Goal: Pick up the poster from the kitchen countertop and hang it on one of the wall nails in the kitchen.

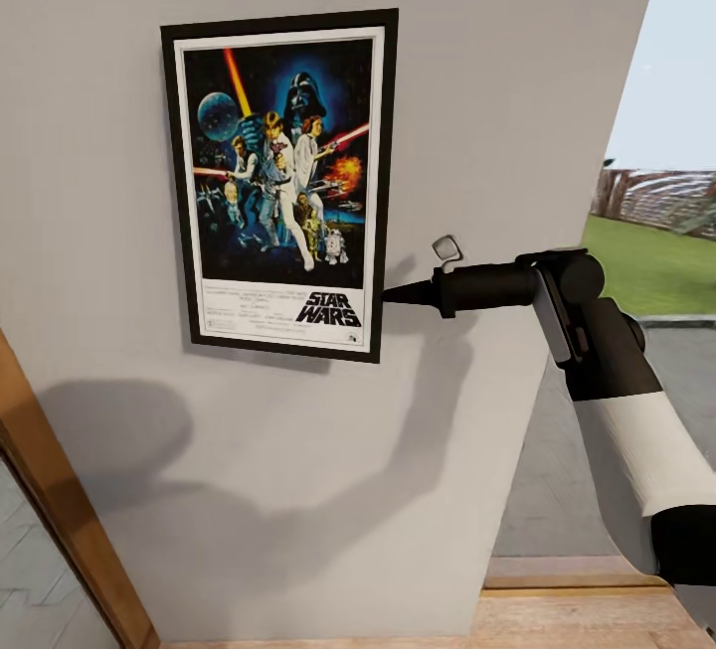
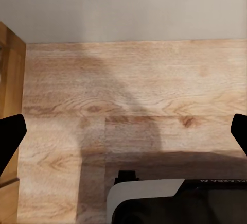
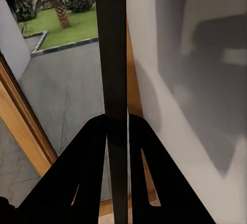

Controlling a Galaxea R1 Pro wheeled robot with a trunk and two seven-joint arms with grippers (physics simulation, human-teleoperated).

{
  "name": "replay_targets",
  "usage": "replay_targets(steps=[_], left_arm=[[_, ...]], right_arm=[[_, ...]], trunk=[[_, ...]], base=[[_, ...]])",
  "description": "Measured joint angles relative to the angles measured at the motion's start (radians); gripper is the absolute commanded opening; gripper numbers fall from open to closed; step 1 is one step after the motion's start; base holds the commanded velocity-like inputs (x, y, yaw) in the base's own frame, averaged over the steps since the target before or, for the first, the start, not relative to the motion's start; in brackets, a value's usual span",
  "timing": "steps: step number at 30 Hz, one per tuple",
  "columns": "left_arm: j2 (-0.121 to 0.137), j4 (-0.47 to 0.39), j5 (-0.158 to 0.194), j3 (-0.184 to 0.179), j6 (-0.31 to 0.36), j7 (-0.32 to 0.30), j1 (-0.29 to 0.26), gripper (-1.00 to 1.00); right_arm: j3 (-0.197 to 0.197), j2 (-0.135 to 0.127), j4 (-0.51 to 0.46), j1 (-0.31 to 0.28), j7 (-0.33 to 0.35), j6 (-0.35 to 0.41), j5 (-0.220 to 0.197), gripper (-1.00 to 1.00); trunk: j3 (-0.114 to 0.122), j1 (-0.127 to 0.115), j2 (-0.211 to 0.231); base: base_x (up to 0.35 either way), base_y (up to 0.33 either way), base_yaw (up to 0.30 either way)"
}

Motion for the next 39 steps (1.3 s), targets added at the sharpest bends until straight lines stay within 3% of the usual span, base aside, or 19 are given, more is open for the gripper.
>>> replay_targets(steps=[39], left_arm=[[0.0,0.0,0.0,0.0,0.0,0.0,0.0,1.0]], right_arm=[[-0.001,0.0,0.0,0.0,-0.001,0.001,0.002,-1.0]], trunk=[[0.0,0.0,0.0]], base=[[0.001,0.0,0.0]])
